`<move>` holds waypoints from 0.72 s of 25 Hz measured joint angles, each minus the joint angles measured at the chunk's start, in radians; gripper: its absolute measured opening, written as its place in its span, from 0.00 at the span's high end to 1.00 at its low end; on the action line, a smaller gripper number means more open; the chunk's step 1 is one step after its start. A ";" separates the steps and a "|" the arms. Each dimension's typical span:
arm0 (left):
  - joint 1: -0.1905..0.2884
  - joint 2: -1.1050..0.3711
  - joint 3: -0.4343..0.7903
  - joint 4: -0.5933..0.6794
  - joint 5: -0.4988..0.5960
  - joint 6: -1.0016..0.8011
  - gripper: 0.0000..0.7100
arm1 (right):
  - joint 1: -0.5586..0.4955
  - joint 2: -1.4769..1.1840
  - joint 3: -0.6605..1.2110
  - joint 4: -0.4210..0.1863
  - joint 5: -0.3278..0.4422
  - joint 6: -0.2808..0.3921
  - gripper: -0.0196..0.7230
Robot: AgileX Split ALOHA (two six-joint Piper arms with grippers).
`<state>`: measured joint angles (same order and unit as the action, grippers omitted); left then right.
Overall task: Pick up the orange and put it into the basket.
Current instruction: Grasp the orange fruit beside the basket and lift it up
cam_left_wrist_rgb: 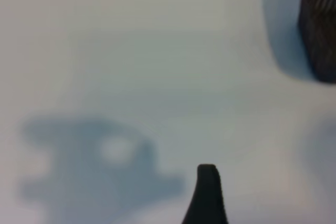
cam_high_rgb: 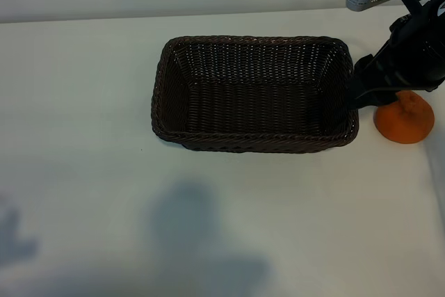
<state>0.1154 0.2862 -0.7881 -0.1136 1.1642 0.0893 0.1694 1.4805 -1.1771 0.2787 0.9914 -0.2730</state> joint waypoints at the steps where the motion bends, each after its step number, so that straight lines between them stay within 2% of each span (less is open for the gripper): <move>1: 0.000 -0.024 0.013 0.008 0.004 -0.006 0.16 | 0.000 0.000 0.000 0.000 0.000 0.000 0.17; 10: 0.000 -0.114 0.151 0.121 0.005 -0.159 0.16 | 0.000 0.000 0.000 0.000 0.000 0.000 0.17; 18: 0.000 -0.120 0.223 0.154 0.005 -0.176 0.16 | 0.000 0.000 0.000 0.000 0.000 0.000 0.17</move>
<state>0.1154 0.1661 -0.5646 0.0403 1.1692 -0.0867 0.1694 1.4805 -1.1771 0.2787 0.9914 -0.2730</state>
